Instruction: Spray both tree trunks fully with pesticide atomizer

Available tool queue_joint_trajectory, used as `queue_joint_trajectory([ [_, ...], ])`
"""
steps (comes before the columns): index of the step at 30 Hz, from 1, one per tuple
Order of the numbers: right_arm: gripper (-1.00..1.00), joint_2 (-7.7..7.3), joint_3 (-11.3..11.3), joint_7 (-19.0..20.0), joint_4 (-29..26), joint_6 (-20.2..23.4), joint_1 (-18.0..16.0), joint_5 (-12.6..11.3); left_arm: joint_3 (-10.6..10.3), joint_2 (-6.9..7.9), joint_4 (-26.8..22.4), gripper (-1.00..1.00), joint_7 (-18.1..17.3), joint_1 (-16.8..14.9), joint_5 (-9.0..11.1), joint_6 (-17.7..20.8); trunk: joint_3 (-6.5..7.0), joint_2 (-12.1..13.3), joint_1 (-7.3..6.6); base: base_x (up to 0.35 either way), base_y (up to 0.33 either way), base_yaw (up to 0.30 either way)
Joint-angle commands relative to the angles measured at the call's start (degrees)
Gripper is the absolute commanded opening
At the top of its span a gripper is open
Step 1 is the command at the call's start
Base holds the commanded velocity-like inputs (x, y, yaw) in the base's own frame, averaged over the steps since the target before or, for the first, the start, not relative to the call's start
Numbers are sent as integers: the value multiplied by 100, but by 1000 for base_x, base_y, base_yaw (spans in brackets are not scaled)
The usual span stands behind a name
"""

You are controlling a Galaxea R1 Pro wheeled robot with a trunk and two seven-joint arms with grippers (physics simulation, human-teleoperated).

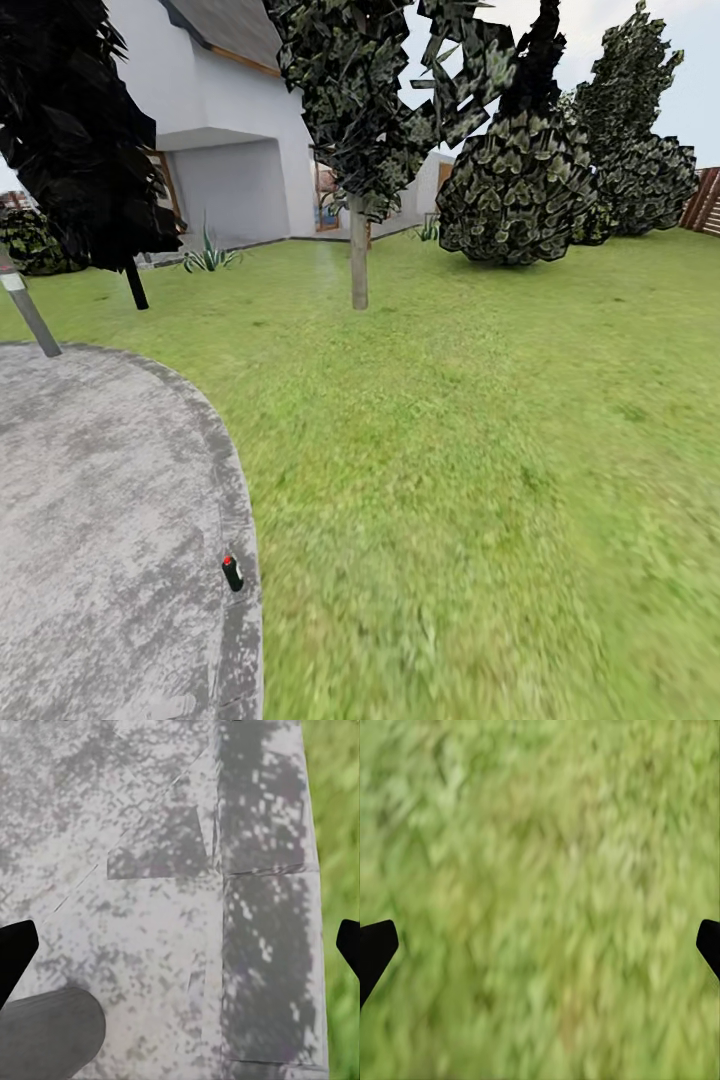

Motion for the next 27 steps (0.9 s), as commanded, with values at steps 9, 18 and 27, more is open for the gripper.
queue_joint_trajectory([
  [9,100,0,1,-15,3,-16,-3,7,-7,-6,6,100,14,-3,7,-20,-5,-2,0,17,0,60],
  [18,100,-8,-29,-22,-15,-16,-3,-2,-30,-23,6,100,9,-3,-30,-20,-5,-2,0,0,0,46],
  [27,100,-23,-34,1,-1998,315,-154,12,-821,-220,-1348,100,-120,-720,-192,746,-5,-2,0,0,0,1],
])
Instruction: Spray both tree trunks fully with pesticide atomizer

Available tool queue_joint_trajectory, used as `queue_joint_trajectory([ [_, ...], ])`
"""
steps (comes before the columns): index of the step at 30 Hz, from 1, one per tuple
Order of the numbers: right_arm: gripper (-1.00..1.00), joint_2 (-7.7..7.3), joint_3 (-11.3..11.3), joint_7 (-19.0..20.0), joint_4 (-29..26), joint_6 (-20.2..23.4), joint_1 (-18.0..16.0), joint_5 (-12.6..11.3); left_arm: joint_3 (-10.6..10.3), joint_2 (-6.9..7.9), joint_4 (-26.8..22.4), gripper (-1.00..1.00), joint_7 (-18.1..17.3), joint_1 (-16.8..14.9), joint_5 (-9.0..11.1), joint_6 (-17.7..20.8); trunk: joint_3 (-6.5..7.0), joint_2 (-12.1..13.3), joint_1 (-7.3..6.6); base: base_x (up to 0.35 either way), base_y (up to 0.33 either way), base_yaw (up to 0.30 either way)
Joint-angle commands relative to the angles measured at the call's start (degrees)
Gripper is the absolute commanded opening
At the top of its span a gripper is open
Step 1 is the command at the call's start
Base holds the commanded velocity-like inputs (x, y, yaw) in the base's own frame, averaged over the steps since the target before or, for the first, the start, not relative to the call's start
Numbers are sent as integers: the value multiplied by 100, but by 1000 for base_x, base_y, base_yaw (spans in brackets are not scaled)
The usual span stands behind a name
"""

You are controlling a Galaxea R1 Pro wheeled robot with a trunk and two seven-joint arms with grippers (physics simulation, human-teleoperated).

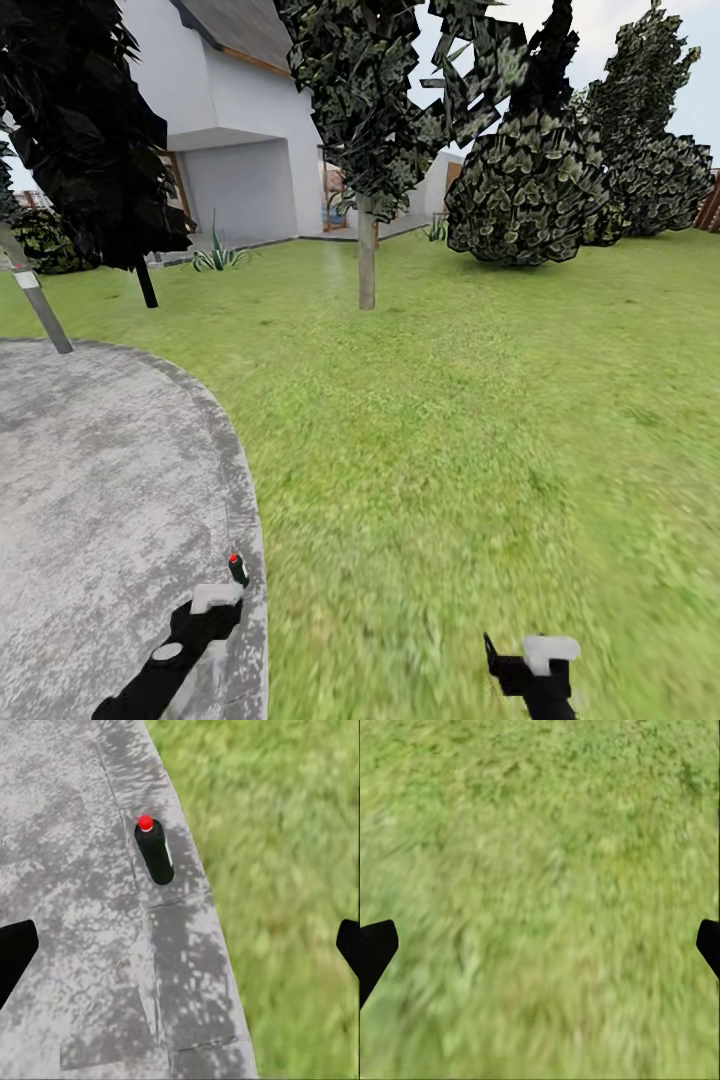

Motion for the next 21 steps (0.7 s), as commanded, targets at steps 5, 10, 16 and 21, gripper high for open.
queue_joint_trajectory([
  [5,100,-4,5,-7,-511,1020,-639,7,-18,15,-63,100,5,-409,4,336,-6,-2,-1,0,0,0],
  [10,100,-4,11,4,-589,1792,-1725,8,-21,23,-55,100,8,-924,-17,450,-6,-2,-1,0,0,0],
  [16,100,-4,20,81,-591,2009,-2386,-6,15,36,-90,100,74,-1058,-31,380,-6,-2,-1,0,0,0],
  [21,100,-4,39,107,-589,2028,-2453,-2,31,67,-89,100,106,-1065,-29,357,-6,-2,-1,97,-1,0],
])
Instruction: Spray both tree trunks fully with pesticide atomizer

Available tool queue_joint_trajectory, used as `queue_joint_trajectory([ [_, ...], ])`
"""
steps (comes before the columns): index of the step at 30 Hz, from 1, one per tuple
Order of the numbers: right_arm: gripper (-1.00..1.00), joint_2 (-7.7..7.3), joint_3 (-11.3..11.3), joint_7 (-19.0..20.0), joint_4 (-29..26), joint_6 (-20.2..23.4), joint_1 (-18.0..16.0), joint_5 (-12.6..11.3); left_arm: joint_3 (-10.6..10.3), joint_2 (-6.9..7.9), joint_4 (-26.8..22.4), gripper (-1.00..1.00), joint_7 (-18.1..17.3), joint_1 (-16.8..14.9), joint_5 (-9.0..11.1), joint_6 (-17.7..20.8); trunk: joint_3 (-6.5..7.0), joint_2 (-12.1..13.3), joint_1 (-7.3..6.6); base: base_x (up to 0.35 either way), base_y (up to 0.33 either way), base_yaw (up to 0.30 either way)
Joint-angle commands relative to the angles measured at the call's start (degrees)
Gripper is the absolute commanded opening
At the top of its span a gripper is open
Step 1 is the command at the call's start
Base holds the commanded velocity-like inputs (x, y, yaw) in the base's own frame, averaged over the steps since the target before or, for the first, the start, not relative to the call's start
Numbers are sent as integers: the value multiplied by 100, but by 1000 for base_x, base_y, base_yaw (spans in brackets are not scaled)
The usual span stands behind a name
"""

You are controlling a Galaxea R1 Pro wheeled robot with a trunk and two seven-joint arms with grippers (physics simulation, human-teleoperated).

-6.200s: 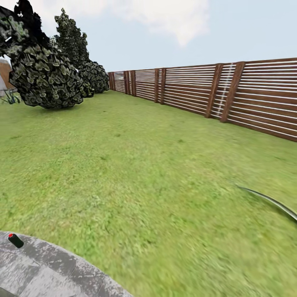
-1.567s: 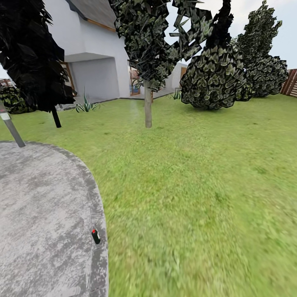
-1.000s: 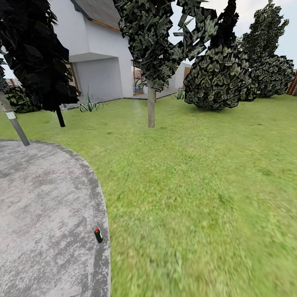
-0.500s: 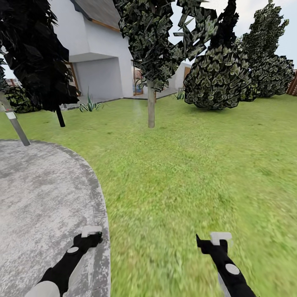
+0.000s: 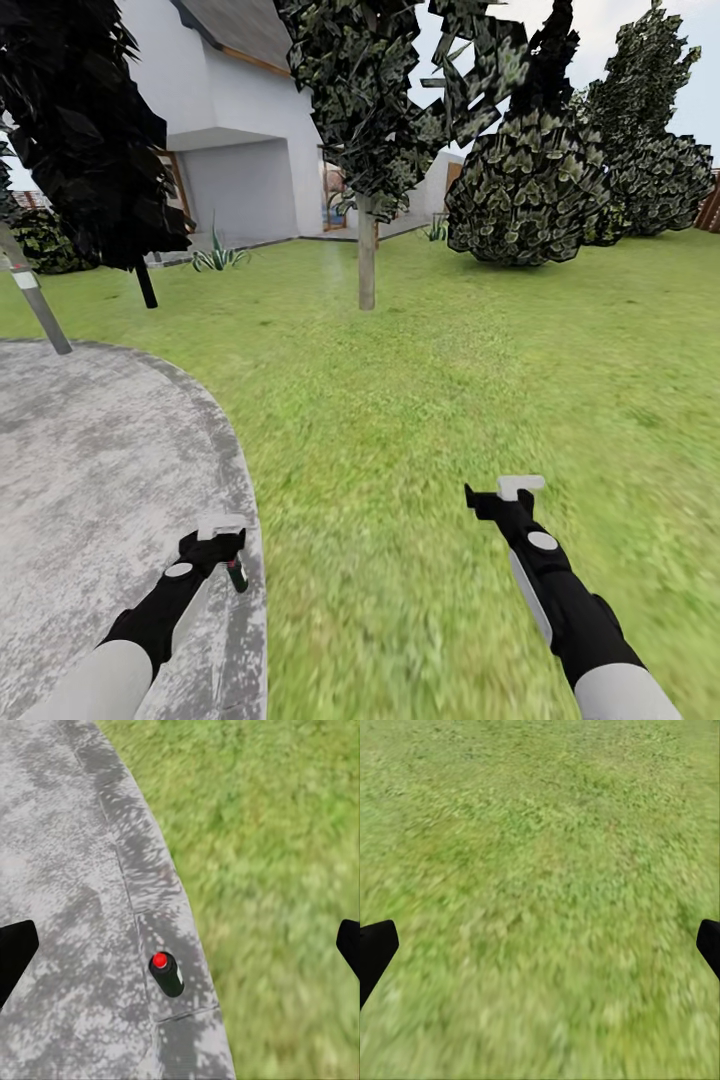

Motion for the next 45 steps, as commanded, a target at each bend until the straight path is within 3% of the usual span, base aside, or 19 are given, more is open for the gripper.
queue_joint_trajectory([
  [1,100,-2,1,-16,-8,34,-9,6,8,3,-3,100,15,-3,-11,3,-5,-2,1,252,-38,0],
  [6,100,-62,-3,-12,-3,26,-18,-5,-2,-21,48,100,289,-4,-3,-1,-5,-2,1,260,-161,58],
  [27,100,-64,-2,-12,20,26,-20,13,23,-30,-41,100,343,-13,32,32,-5,-2,1,196,-250,274],
  [35,100,-64,6,-12,21,32,-19,15,21,-11,-30,100,346,-4,34,33,-5,-2,1,313,-54,277],
  [45,100,-64,3,-12,21,33,-21,15,14,-13,-35,100,332,-4,41,34,-5,-2,1,45,-2,233],
])
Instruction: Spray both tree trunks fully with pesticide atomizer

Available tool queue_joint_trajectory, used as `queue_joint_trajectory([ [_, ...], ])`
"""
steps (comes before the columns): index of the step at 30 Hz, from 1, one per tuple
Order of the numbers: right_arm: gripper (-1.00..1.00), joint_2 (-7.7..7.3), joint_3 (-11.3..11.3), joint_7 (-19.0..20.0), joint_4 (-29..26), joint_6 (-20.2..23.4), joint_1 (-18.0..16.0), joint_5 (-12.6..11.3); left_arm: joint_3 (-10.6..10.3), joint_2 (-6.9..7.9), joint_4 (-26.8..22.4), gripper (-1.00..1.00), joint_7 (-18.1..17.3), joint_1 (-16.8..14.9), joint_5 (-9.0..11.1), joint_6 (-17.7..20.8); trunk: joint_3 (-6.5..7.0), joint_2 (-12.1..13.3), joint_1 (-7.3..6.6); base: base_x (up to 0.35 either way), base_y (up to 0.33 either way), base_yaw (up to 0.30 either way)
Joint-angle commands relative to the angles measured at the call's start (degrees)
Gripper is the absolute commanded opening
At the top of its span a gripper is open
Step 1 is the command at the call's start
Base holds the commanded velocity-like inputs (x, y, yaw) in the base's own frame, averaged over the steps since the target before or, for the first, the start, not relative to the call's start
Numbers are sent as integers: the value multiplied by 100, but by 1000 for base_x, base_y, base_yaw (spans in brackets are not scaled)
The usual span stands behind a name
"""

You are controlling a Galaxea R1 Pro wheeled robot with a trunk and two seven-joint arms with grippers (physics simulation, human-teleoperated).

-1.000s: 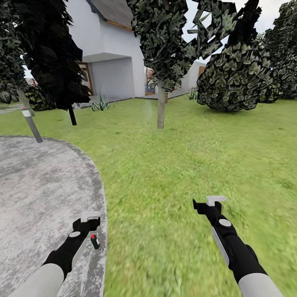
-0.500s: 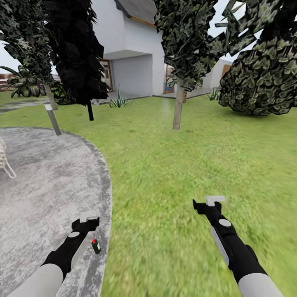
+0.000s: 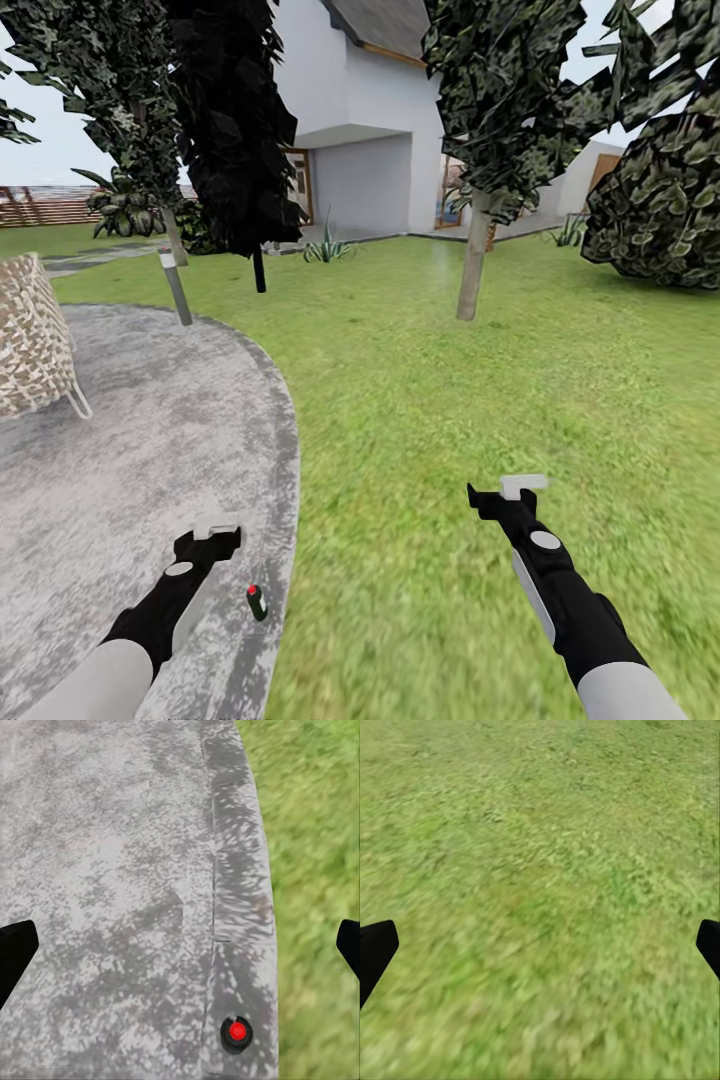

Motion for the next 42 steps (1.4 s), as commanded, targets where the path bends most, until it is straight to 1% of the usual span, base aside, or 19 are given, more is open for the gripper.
queue_joint_trajectory([
  [1,100,-2,7,-19,-10,35,-1,6,4,-2,-1,100,8,-2,-6,8,-5,-2,-1,3,0,65],
  [2,100,-2,8,-19,-10,35,0,6,2,-2,-2,100,4,-2,-6,8,-5,-2,-1,2,0,33],
  [7,100,-2,0,-27,-18,35,1,-2,-6,-36,12,100,14,-2,-8,-1,-95,-203,109,0,0,5],
  [28,100,-11,-9,-27,-19,41,-3,-1,-9,-38,83,100,7,6,-18,-9,-657,-1045,570,0,0,0],
  [33,100,-10,3,-27,-21,36,1,10,-6,-38,90,100,7,6,-30,-9,-761,-1245,680,0,0,0],
  [42,100,-10,2,-33,-21,35,1,14,-6,-36,87,100,7,11,-23,-15,-763,-1245,680,9,0,0],
])
